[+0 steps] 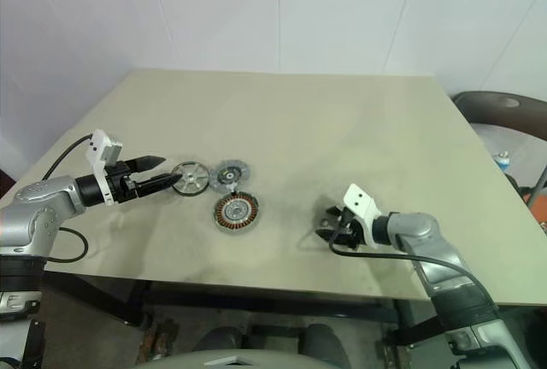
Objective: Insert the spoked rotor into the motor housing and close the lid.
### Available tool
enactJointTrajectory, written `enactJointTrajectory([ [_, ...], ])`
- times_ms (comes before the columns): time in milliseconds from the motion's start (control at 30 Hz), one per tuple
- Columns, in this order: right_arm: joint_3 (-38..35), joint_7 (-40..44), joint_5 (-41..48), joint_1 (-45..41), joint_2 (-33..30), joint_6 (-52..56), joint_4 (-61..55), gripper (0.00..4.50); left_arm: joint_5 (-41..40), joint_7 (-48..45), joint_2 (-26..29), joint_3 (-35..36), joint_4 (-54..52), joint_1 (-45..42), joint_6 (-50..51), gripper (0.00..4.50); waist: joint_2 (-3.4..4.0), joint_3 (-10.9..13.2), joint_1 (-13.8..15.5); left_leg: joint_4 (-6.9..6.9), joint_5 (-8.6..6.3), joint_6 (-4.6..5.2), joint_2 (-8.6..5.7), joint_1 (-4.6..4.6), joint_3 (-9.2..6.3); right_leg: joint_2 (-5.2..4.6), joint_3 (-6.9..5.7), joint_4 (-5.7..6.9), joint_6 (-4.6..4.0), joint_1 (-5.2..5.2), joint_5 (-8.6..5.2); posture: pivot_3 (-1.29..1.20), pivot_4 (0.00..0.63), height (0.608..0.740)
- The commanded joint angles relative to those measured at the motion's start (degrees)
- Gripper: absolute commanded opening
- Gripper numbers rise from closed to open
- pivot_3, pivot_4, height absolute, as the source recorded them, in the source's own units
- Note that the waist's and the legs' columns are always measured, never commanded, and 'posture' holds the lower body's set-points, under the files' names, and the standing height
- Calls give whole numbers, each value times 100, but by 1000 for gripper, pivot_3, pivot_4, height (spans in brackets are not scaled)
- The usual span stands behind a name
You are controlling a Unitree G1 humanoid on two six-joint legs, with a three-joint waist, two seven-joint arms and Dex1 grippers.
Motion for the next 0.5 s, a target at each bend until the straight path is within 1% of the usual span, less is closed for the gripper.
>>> enactJointTrajectory([
  [33, 115, -102, -223, 29, -1, -69, 256, 3243, -66, -4, 28, 127, -156, -46, 2, 4359, -1, 0, 0, 0, 0, 0, 0, 5, 0, 0, 0, -1, -1, 5, -1, 0, 0, 740],
  [100, 129, -118, -250, 17, 2, -138, 335, 3243, -62, 0, 27, 125, -151, -54, -4, 4359, -4, 1, 0, 0, 0, 1, 0, 17, 0, -1, 0, -2, -2, 17, -1, 0, 0, 740],
  [200, 124, -103, -207, 8, 4, -128, 354, 3765, -57, 0, 25, 119, -140, -79, -12, 4381, -6, 3, 4, 0, -1, 1, 0, 40, 0, -2, 0, -5, -18, 39, -11, 0, 0, 740],
  [267, 150, -171, -259, -25, -8, -59, 399, 4325, -48, 1, 26, 114, -121, -102, -21, 4381, -8, 4, 4, -1, -2, 3, 1, 58, 0, -2, 0, -8, -18, 57, -12, 0, 0, 740],
  [300, 158, -204, -281, -42, -7, -34, 430, 4447, -45, 3, 26, 113, -115, -109, -23, 4381, -8, 4, 4, -1, -3, 3, 2, 64, 0, -2, 0, -10, -18, 63, -13, 0, 0, 740],
  [500, 138, -310, -307, -89, -3, -7, 552, 4447, -43, 11, 29, 114, -128, -92, -18, 4381, -11, 3, 1, -1, -4, 5, 3, 69, 0, -3, 1, -13, -18, 70, -13, 0, 0, 740],
])
